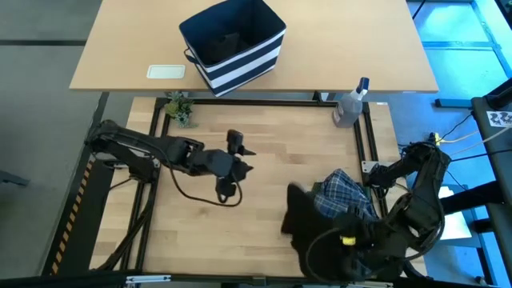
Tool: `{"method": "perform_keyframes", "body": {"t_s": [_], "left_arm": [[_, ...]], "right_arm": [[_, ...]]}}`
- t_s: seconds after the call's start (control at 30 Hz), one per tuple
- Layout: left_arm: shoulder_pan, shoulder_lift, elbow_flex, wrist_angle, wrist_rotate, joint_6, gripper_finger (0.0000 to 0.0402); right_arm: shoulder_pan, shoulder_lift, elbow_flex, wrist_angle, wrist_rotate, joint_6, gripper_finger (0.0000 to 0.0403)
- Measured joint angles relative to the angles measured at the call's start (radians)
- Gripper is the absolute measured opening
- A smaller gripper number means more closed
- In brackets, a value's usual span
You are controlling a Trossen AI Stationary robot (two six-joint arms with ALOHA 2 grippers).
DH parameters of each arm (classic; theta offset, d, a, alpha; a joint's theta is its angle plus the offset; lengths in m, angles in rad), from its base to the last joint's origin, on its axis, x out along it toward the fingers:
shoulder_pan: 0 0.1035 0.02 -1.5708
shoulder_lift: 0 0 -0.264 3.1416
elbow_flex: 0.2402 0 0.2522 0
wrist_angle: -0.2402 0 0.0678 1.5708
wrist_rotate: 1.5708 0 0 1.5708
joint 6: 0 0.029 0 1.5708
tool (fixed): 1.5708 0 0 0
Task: Fold Laundry from Bin
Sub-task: Stack the folded black shirt on top of the folded blue checkered pants
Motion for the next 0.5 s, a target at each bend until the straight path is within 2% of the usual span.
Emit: {"method": "perform_keyframes", "body": {"t_s": [0.13,0.4,0.5], "left_arm": [[0.015,-0.069,-0.090,0.020,-0.005,-0.038,0.0199],[0.028,-0.125,-0.247,0.128,-0.003,-0.049,0.0199],[0.038,-0.124,-0.258,0.127,-0.001,-0.049,0.0199]], "right_arm": [[0.001,0.000,0.004,0.014,-0.179,-0.003,0.0041],[-0.014,0.000,-0.002,-0.236,-0.562,0.271,0.0041],[-0.035,0.004,-0.011,-0.226,-0.609,0.231,0.0041]]}}
